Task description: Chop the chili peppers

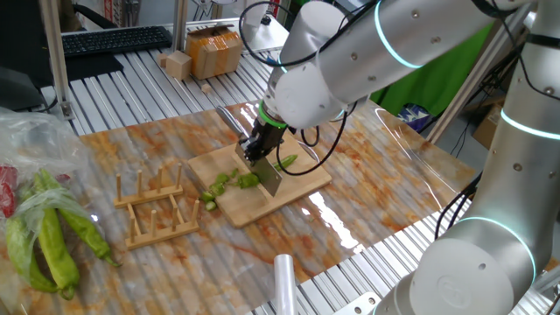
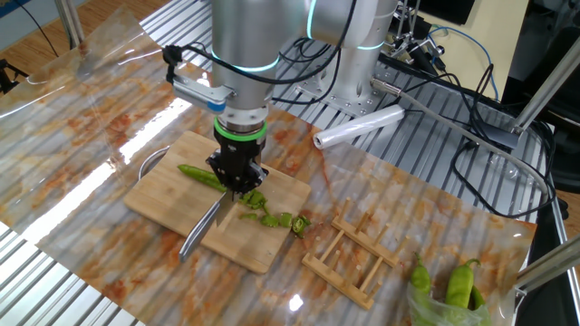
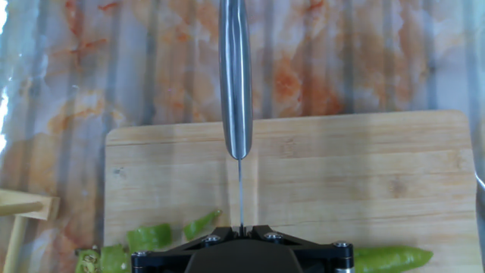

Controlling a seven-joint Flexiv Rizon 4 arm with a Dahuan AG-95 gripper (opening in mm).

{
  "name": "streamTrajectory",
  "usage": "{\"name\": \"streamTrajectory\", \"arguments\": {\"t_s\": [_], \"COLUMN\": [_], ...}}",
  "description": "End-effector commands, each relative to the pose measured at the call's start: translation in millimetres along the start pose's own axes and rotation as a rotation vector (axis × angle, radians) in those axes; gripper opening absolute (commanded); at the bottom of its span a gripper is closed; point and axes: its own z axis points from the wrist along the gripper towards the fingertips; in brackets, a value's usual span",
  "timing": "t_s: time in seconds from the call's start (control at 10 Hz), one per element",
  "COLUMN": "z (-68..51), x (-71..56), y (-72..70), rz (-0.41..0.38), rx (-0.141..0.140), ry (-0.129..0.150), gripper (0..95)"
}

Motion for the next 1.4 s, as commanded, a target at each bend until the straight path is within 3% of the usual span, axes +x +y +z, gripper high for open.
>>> {"name": "streamTrajectory", "arguments": {"t_s": [0.1, 0.2, 0.3, 0.4, 0.5, 0.7, 1.0, 1.2, 1.4], "z": [10.7, 9.3, 8.4, 6.7, 4.8, 3.9, -1.8, 3.4, 3.4], "x": [2.5, 2.2, 1.6, 1.6, 2.7, 2.7, -11.2, 2.3, 1.5], "y": [-1.8, -1.2, 1.2, 4.0, 3.9, 2.7, 8.6, 9.1, 9.1], "rz": [0.005, 0.009, 0.025, 0.035, 0.029, 0.023, 0.050, 0.035, 0.035], "rx": [0.002, -0.012, -0.011, -0.010, 0.004, 0.019, -0.005, 0.003, 0.002], "ry": [-0.002, 0.011, -0.018, -0.012, 0.003, 0.001, -0.003, -0.013, -0.017], "gripper": [0.0, 0.0, 0.0, 0.0, 0.0, 0.0, 0.0, 0.0, 0.0]}}
